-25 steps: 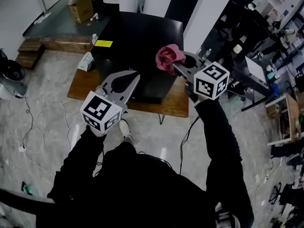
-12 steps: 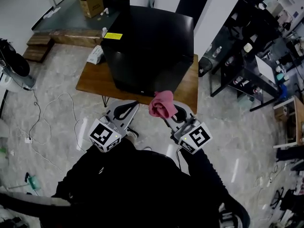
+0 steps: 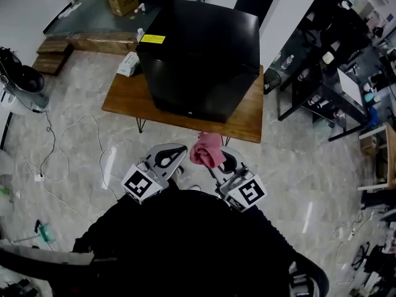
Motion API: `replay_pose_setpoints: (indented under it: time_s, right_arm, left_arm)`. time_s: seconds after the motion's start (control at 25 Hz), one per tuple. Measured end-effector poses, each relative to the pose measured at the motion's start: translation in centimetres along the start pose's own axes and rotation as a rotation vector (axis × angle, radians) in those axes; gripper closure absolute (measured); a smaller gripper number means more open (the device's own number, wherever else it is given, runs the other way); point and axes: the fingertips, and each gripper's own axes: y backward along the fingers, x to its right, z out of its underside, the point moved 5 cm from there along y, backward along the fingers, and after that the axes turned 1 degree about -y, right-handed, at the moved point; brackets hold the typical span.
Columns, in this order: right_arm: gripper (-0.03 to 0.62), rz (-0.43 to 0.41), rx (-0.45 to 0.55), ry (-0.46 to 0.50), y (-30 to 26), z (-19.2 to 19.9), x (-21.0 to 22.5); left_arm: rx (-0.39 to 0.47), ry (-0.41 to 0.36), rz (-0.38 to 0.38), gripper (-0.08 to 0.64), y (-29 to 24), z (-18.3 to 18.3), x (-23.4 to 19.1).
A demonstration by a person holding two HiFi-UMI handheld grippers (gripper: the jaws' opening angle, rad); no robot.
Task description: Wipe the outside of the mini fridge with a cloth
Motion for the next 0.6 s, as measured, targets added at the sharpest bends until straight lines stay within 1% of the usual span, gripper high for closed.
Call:
replay_pose_setpoints:
  time_s: [0.16,0.28,0.4,0.6]
  right_arm:
    - [0.517,0.002,-0.022,-0.021,-0.2,1.4,-1.4]
    - [0.517,0.008,-0.030,-0.021,-0.3,1.7,-1.3]
    - [0.517,0.026,-0.019,-0.047,-0.4,1.7,-1.2]
    - [0.517,0.027,-0.018,-0.025,-0.4,1.8,-1.1]
  left_arm:
    - [-0.003,0.006,0.015,0.558,0.2,0.4,0.1]
    - [-0.008,-0.004,0.026,0.558,0.0,0.6,-0.2]
    - [-0.022,0.010,0.038,0.558,0.3,0.9,-0.3]
    - [-0.019,0.024,0.026,0.558,0.5,0.7,-0.4]
